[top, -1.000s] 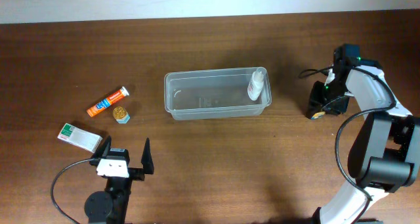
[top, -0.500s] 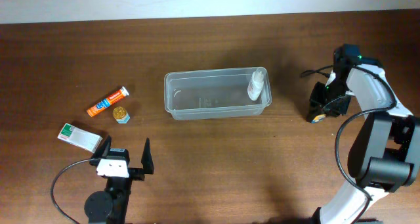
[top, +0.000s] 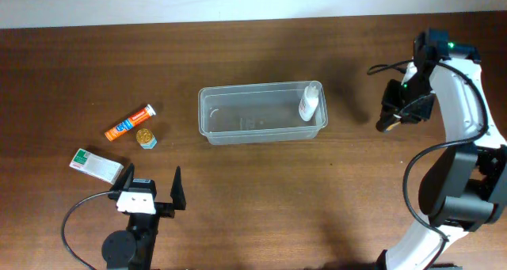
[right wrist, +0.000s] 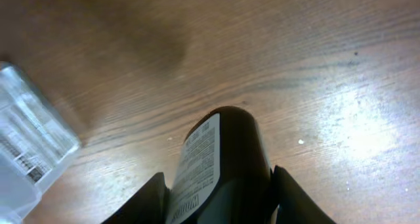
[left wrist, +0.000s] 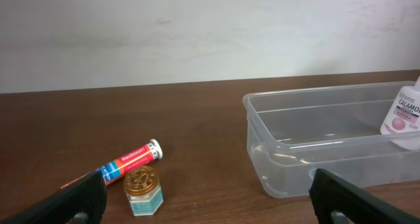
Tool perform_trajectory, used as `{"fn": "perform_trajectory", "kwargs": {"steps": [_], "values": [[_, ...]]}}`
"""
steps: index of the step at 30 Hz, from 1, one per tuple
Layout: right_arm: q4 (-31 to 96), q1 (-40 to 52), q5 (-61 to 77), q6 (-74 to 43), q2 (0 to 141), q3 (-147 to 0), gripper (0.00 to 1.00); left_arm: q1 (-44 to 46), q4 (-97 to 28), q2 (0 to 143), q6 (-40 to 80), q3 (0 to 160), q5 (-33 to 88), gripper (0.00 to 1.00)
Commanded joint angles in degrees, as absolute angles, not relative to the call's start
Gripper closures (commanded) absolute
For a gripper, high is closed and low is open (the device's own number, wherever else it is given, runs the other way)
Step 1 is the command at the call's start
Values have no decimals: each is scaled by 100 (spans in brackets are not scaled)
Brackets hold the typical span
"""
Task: Pack container
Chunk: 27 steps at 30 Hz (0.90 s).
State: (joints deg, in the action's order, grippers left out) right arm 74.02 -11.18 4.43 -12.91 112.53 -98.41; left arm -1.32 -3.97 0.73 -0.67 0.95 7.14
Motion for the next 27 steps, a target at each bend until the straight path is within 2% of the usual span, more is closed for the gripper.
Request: {"fn": "perform_trajectory", "kwargs": {"steps": [1, 13, 24, 27], "values": [[7461, -727, 558, -1116, 11019, -10210, 61, -167, -386, 34, -174, 49, 794, 1], [7542, 150, 489, -1096, 11006, -10503, 61, -167, -386, 36, -174, 49, 794, 1], [7376, -362, 432, -1533, 11008, -10501, 59, -167, -386, 36, -174, 49, 792, 1], [7196, -545, 440, -1719, 11008, -10466, 53, -167, -386, 34, -174, 49, 794, 1]]}}
